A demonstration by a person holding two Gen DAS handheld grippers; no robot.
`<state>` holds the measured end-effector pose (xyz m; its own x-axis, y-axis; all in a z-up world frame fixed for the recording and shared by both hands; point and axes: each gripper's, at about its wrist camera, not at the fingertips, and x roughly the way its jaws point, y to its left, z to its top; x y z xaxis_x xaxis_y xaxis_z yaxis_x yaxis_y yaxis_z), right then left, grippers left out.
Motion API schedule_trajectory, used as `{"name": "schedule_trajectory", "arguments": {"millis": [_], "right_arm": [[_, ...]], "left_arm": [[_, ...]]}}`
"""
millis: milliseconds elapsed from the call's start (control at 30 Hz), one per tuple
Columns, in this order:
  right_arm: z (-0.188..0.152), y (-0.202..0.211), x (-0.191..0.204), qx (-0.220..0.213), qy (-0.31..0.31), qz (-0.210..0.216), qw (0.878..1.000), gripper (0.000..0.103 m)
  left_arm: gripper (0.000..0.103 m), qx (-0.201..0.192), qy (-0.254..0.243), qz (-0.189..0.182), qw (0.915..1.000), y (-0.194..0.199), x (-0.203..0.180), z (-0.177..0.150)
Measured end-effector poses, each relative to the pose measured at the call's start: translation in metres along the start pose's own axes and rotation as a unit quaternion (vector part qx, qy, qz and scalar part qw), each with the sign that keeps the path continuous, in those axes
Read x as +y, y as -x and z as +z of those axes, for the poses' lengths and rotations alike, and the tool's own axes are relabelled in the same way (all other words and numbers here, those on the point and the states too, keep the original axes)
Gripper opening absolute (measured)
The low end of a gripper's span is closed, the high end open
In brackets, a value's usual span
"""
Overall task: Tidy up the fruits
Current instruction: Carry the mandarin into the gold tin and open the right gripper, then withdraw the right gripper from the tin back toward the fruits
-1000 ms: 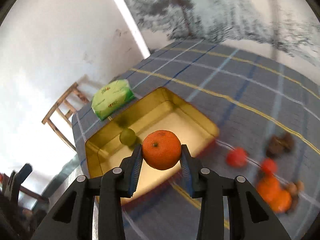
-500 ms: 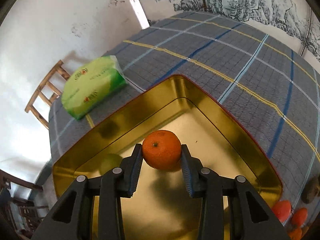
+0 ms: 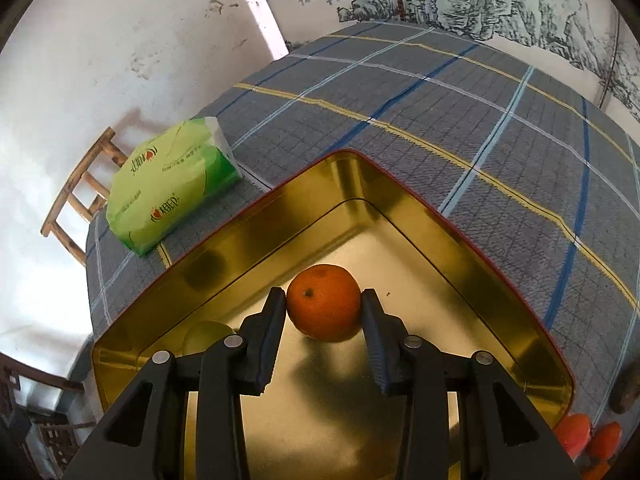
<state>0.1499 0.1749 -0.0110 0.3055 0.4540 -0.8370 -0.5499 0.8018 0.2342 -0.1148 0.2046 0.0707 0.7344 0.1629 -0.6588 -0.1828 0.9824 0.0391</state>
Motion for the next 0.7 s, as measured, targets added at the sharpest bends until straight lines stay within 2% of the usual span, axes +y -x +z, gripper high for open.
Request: {"name": "schedule_trajectory", "arguments": {"millis": [233,400,567,700], "right_arm": [[-0.012,0.048,-0.006,-0.054,-0.019,0.021,0.998,0.040],[-0.038,0.099,-0.015,-0.099,-0.034,0.026,0.994,0.040],[-0.096,0.160,-0.034,-0.142,-0.036,0.020,0.989,0.040],[-0.163,0.205,-0.061,-0.169,-0.038,-0.012,0.985,0.041]], "left_arm": [[0.103,-0.013,-0.012,-0.001,0.9998,0.016,-0.019,0.002],[0.103,-0.030,-0.033,0.000,0.9990,0.032,-0.040,0.002],[0.103,-0.043,-0.057,-0.005,0.9974,0.046,-0.063,-0.001],[0.103,-0.046,-0.085,-0.024,0.9951,0.051,-0.086,-0.005]]}}
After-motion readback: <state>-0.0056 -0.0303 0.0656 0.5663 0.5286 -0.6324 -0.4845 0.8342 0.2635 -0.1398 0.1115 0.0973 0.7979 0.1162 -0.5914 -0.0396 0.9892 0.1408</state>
